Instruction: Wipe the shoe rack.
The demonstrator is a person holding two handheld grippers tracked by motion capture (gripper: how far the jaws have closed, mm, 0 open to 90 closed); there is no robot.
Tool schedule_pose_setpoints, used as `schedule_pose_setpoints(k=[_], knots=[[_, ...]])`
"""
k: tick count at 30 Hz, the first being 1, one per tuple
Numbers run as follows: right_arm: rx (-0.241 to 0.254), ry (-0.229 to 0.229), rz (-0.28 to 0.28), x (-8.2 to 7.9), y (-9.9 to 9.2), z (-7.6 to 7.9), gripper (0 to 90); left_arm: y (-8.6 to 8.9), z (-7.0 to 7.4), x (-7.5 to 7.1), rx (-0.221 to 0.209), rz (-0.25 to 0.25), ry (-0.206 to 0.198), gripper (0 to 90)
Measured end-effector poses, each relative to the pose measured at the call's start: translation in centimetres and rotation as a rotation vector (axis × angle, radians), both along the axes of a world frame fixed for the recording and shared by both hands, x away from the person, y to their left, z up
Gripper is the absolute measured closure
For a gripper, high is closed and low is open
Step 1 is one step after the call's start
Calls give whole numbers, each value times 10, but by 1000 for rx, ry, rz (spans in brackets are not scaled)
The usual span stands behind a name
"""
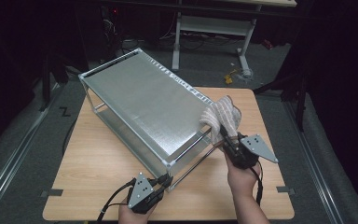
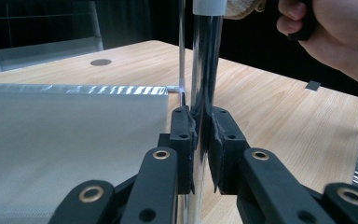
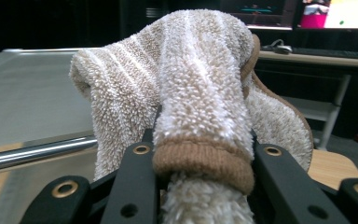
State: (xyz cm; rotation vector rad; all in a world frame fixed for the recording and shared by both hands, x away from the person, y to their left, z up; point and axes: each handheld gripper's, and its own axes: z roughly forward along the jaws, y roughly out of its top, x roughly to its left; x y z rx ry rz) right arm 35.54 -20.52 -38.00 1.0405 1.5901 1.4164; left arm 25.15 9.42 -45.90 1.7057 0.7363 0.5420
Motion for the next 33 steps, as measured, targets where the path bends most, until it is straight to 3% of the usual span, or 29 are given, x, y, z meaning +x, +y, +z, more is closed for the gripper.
schedule_pose_setpoints(k=[5,9,16,28,33], knots=[[-4,10,-1,5,-3,2,718,1,-1,0,-8,-3,7,793],[-7,6,36,-5,2,2,717,0,-1,2,-10,-3,14,801],[-15,-20,123,-34,21,-3,717,-1,-1,2,-6,-5,13,803],[-16,-60,320,-92,64,-13,716,-2,-1,3,-10,-5,14,803],[-31,-71,373,-107,74,-12,715,-2,-1,3,-10,-5,12,804]])
